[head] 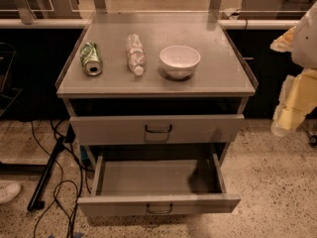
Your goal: Close middle drawer
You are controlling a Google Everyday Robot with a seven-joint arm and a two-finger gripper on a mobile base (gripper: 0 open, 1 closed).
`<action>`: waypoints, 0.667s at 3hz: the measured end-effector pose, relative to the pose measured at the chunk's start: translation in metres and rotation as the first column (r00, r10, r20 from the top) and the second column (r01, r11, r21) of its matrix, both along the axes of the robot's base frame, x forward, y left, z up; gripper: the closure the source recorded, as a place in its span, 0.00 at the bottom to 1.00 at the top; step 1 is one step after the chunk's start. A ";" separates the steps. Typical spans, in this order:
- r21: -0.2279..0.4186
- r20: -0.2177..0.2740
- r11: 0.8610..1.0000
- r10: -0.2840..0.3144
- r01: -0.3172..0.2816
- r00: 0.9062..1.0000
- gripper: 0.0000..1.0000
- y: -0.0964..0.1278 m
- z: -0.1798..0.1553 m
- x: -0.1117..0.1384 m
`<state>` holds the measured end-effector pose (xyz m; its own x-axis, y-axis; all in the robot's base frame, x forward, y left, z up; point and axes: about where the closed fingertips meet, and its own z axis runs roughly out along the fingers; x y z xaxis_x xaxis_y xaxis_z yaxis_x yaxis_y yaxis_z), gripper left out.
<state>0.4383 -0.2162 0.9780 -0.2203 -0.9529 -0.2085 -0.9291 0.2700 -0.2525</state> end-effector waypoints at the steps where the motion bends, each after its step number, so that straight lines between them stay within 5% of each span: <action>1: 0.000 0.000 1.000 0.000 0.000 1.000 0.00 0.000 0.000 0.000; 2: 0.000 0.000 1.000 0.000 0.000 1.000 0.11 0.000 0.000 0.000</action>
Offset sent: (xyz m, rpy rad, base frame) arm 0.0000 0.0000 0.0000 0.0000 0.0000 0.0000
